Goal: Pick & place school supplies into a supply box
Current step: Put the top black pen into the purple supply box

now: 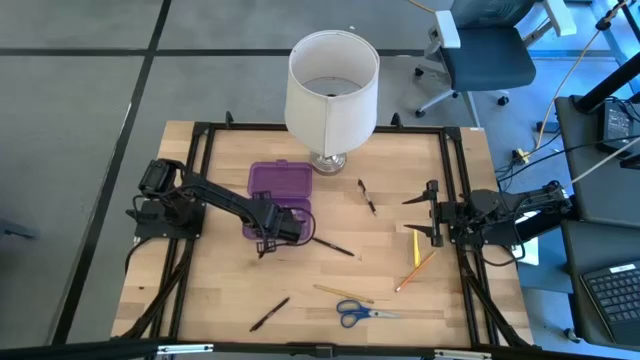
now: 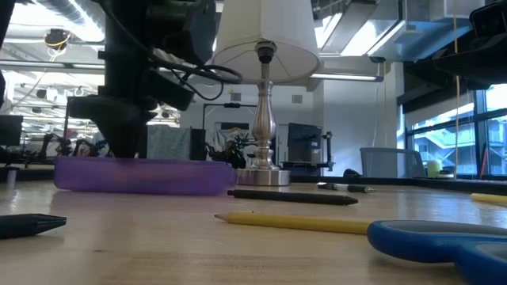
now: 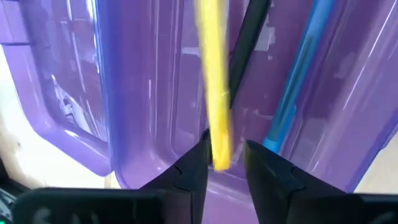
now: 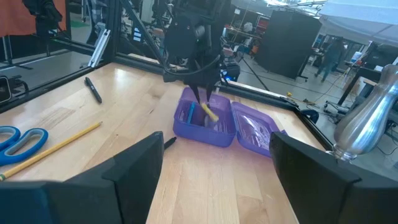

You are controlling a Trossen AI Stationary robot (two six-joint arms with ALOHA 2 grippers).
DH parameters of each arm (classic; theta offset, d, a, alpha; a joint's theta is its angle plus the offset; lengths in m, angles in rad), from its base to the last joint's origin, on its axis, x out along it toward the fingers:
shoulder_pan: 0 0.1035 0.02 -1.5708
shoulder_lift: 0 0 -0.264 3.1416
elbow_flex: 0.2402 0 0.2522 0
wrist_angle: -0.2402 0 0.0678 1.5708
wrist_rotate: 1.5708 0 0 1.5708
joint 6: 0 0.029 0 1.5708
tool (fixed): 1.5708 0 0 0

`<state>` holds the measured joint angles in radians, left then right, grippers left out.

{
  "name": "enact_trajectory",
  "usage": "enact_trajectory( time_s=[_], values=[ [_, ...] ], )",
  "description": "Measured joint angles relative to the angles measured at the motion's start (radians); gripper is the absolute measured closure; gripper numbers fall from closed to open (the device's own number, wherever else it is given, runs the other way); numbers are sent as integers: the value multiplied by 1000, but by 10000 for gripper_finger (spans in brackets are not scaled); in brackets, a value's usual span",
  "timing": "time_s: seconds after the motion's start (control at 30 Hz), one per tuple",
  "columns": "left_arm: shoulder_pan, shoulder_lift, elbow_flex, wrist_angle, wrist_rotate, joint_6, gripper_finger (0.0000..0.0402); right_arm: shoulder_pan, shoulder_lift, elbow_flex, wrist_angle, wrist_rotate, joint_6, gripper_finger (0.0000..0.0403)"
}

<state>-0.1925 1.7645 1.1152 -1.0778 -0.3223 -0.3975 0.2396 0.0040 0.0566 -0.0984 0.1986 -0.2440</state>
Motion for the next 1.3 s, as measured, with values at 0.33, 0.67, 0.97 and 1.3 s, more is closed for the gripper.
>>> enact_trajectory(
  time_s=[0.33, 0.67, 0.97, 1.3],
  values=[
    [-2, -3, 144, -109, -1, 22, 288, 0, 0, 0, 0, 0, 0, 106],
    [-18, 18, 202, 402, 24, 430, 281, 0, 0, 0, 0, 0, 4, 106],
    [15, 103, 201, 647, 104, 523, 248, 0, 0, 0, 0, 0, 4, 106],
    [46, 175, 201, 708, 193, 553, 258, 0, 0, 0, 0, 0, 3, 106]
  ],
)
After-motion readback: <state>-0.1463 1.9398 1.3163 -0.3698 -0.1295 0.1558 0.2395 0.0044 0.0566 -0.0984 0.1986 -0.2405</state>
